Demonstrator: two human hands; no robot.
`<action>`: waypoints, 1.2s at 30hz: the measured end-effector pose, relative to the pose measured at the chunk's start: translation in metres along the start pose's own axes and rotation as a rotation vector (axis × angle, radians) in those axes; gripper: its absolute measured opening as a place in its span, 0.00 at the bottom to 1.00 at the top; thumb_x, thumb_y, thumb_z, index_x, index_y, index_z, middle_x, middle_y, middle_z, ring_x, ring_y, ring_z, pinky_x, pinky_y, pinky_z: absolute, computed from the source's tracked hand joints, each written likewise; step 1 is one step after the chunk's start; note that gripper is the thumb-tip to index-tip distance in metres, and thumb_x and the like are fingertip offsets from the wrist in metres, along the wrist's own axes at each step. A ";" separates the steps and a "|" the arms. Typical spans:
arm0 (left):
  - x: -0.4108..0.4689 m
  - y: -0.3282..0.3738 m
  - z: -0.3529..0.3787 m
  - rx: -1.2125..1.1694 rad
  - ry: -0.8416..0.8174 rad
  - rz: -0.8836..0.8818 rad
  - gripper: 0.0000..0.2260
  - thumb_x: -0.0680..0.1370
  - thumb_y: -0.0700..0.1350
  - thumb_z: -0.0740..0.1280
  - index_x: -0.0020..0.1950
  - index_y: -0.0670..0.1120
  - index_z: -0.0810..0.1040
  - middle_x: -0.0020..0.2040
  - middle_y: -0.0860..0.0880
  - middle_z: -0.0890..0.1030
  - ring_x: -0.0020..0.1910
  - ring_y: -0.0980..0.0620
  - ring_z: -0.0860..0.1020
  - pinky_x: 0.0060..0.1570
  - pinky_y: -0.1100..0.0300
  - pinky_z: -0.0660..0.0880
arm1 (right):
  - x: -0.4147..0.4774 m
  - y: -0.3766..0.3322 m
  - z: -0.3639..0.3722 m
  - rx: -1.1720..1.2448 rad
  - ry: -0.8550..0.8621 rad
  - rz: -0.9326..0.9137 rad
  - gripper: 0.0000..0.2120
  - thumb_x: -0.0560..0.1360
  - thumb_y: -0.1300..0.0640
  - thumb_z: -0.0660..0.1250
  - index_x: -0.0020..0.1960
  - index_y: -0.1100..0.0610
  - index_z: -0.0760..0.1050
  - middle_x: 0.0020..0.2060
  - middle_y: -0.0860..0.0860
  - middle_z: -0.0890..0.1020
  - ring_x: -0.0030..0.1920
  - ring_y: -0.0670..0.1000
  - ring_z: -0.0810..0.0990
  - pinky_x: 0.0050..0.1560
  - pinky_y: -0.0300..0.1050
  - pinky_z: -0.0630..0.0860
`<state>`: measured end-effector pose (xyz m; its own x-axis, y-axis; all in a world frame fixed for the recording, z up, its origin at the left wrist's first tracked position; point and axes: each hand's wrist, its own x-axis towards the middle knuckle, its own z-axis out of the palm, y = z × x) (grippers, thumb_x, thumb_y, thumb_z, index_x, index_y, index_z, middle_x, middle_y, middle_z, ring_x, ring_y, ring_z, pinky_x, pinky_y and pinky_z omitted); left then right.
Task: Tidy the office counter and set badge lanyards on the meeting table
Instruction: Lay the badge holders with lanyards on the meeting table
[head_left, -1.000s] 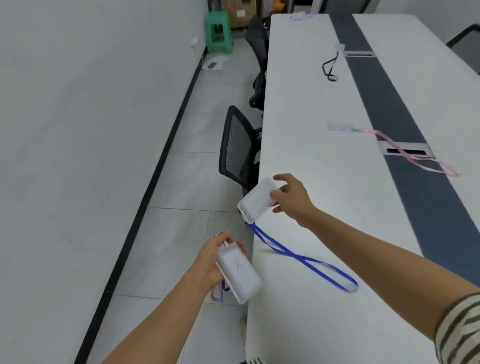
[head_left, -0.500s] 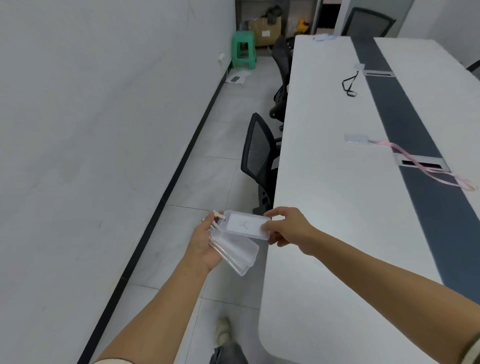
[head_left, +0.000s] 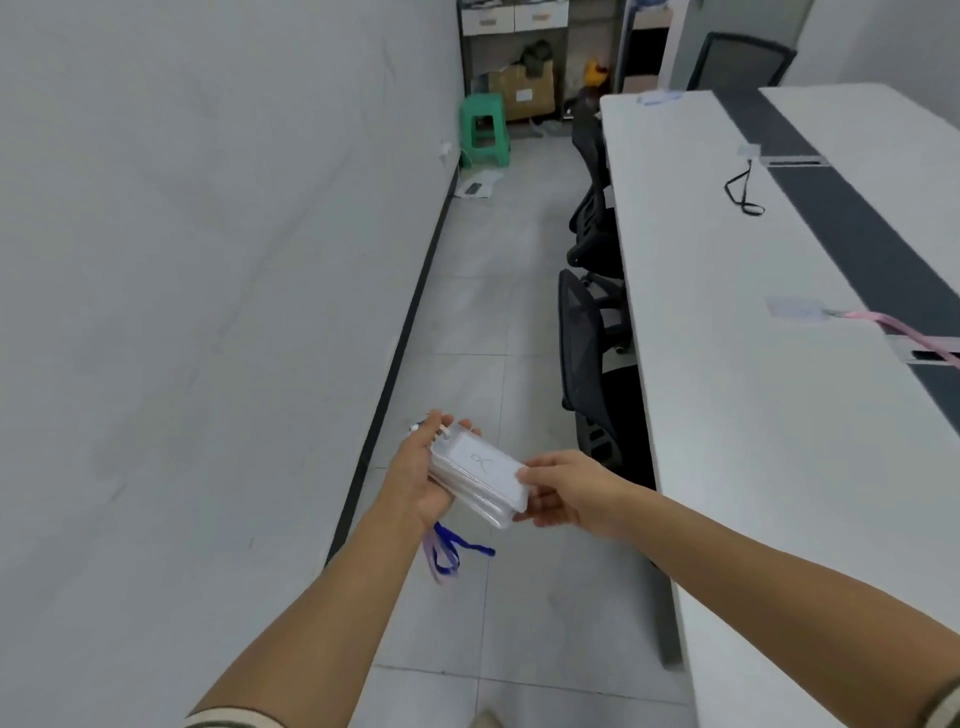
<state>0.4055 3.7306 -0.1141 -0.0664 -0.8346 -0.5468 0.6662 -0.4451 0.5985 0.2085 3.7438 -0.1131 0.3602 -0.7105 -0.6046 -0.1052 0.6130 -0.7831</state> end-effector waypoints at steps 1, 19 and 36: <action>0.008 0.014 -0.004 0.006 -0.034 -0.014 0.11 0.78 0.51 0.66 0.47 0.44 0.76 0.48 0.41 0.81 0.50 0.43 0.79 0.64 0.43 0.71 | 0.010 -0.007 0.006 0.035 0.006 -0.010 0.10 0.81 0.61 0.62 0.60 0.62 0.76 0.35 0.54 0.84 0.39 0.54 0.84 0.37 0.42 0.79; 0.247 0.096 0.142 0.221 -0.073 -0.175 0.10 0.80 0.49 0.64 0.42 0.45 0.73 0.46 0.41 0.81 0.49 0.42 0.80 0.63 0.44 0.73 | 0.153 -0.141 -0.132 0.161 0.141 -0.043 0.14 0.80 0.58 0.64 0.62 0.64 0.76 0.45 0.60 0.83 0.42 0.52 0.82 0.40 0.42 0.79; 0.477 0.105 0.329 0.536 -0.331 -0.448 0.11 0.78 0.47 0.67 0.38 0.43 0.75 0.44 0.41 0.82 0.47 0.42 0.81 0.60 0.45 0.74 | 0.228 -0.183 -0.392 0.163 1.025 0.182 0.13 0.76 0.57 0.69 0.55 0.65 0.78 0.41 0.57 0.81 0.36 0.53 0.80 0.35 0.42 0.73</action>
<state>0.1988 3.1791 -0.1193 -0.5199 -0.5535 -0.6507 0.0777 -0.7892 0.6092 -0.0536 3.3342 -0.1645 -0.6123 -0.5088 -0.6051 0.0745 0.7248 -0.6849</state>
